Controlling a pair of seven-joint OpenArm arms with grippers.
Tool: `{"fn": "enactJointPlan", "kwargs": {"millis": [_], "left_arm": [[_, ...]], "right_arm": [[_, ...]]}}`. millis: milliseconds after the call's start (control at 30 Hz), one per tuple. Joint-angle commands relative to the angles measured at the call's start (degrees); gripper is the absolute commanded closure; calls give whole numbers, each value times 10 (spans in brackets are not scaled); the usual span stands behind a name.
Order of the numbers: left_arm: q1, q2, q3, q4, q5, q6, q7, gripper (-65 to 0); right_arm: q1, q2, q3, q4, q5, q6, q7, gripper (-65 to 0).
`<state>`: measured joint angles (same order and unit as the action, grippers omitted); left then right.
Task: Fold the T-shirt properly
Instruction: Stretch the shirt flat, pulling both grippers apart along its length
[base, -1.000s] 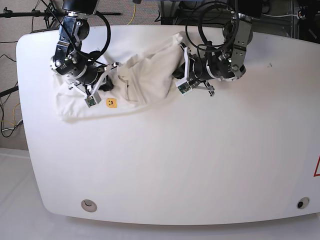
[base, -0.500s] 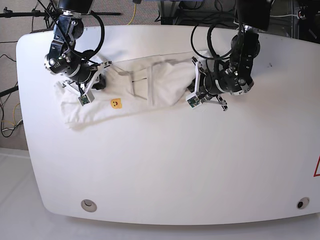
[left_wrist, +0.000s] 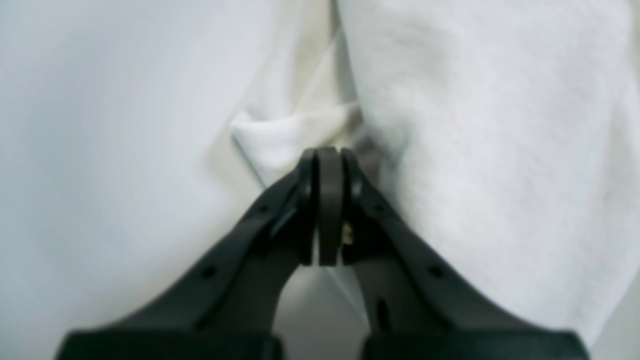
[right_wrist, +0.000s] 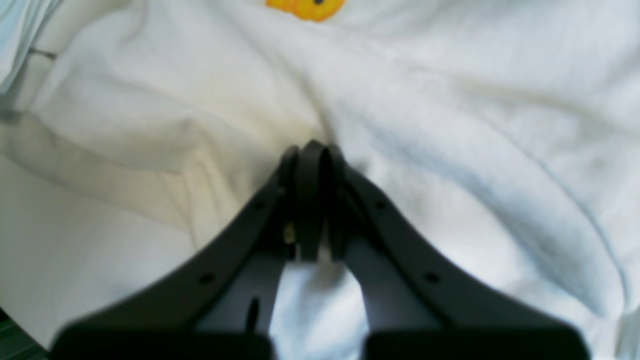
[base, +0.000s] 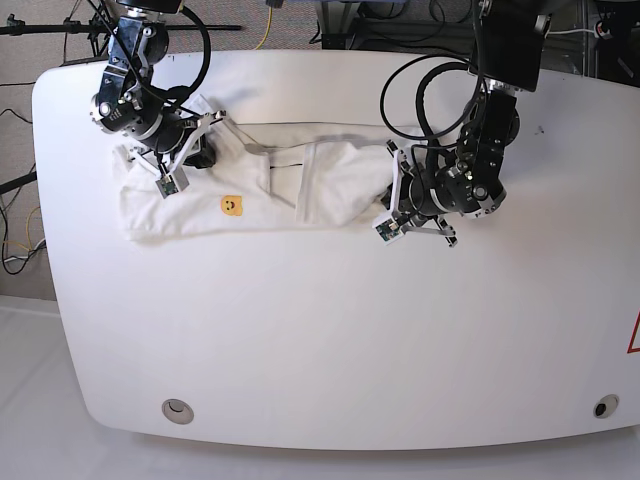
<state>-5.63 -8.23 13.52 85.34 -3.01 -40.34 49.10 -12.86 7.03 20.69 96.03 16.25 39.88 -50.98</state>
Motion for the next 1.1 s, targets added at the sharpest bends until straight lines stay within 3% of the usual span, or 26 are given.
{"fn": "enactJointPlan", "kwargs": {"millis": [0,200,600,900,1067], "left_arm": [[-9,-13,-1,-10,6,3,-20,0],[-13,-19,-1,-46,6,3,-56,0],[-42,-27,-1,-68,6,3,-62,0],[-43,-41,-11,3,5,3,-59,0],[-42,-39,-64,59,5,3,-58,0]], "right_arm": [[-16,4,1,5,-13,-2,-23,-19],[-36,-7,1,5,-13,-2,-22,-19],[-51,-17,1,5,-13,-2,-22,-19],[-40,-17,2,16,-13,-2,-22,-19],[-34,-17,2,36,-13,-2,-22,-19]]}}
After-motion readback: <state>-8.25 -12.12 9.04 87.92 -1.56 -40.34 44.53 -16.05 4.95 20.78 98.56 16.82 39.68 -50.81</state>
